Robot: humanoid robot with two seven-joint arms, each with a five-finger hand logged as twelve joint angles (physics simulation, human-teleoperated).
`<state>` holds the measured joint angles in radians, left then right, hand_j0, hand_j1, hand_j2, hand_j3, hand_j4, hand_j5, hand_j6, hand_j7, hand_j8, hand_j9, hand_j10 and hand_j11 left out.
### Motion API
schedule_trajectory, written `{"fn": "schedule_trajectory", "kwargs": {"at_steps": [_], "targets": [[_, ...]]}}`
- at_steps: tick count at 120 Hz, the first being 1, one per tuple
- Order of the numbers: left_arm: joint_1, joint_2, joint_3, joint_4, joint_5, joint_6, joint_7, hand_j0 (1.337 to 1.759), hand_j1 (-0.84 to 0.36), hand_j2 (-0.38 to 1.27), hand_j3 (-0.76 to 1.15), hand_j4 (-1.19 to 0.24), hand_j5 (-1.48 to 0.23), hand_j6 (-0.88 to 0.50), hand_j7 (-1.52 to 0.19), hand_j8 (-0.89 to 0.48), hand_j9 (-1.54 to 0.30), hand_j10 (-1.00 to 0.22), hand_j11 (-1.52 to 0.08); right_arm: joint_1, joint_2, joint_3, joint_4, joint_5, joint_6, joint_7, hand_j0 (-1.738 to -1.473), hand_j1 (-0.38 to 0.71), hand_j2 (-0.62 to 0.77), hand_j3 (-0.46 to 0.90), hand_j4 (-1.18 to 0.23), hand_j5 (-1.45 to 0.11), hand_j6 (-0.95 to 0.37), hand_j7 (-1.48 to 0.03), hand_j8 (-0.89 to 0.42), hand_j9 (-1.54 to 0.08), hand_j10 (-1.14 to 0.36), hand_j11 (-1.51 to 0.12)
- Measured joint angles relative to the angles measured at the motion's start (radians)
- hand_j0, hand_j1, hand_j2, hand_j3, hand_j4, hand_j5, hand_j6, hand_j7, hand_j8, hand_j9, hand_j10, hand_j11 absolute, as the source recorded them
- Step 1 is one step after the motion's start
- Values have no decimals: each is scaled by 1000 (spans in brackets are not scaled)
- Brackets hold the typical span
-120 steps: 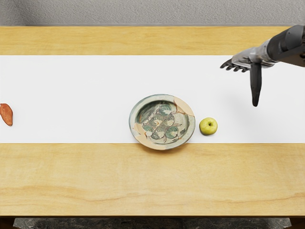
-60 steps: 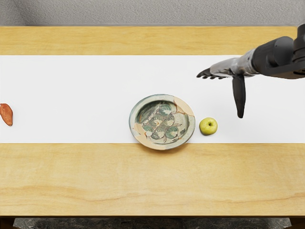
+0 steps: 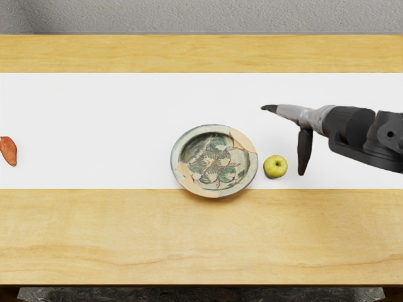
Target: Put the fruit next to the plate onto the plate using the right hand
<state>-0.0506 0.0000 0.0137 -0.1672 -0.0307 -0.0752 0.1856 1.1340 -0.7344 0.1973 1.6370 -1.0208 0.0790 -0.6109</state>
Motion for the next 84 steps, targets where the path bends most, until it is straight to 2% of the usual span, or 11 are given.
{"fn": "schedule_trajectory", "kwargs": {"at_steps": [21,48,84], "targets": [[0,0,0,0,0,0,0,1658,339,2,0,-9,-11,-9,-11,-9,-11,-9,-11,-86,33,0,16,-106,-76,0,-1658,-345,1,0,-7,-5,-9,-4,-8,-5,-6,-5],[0,0,0,0,0,0,0,1658,339,2,0,-9,-11,-9,-11,-9,-11,-9,-11,-166,60,-2,22,-215,-185,0,-1658,-281,-10,0,-62,-76,-64,-75,-62,-76,-61,-75],[0,0,0,0,0,0,0,1658,339,2,0,-9,-11,-9,-11,-9,-11,-8,-11,-232,64,-3,40,-262,-277,0,-1658,-185,-25,0,-142,-180,-144,-180,-143,-180,-141,-180]]}}
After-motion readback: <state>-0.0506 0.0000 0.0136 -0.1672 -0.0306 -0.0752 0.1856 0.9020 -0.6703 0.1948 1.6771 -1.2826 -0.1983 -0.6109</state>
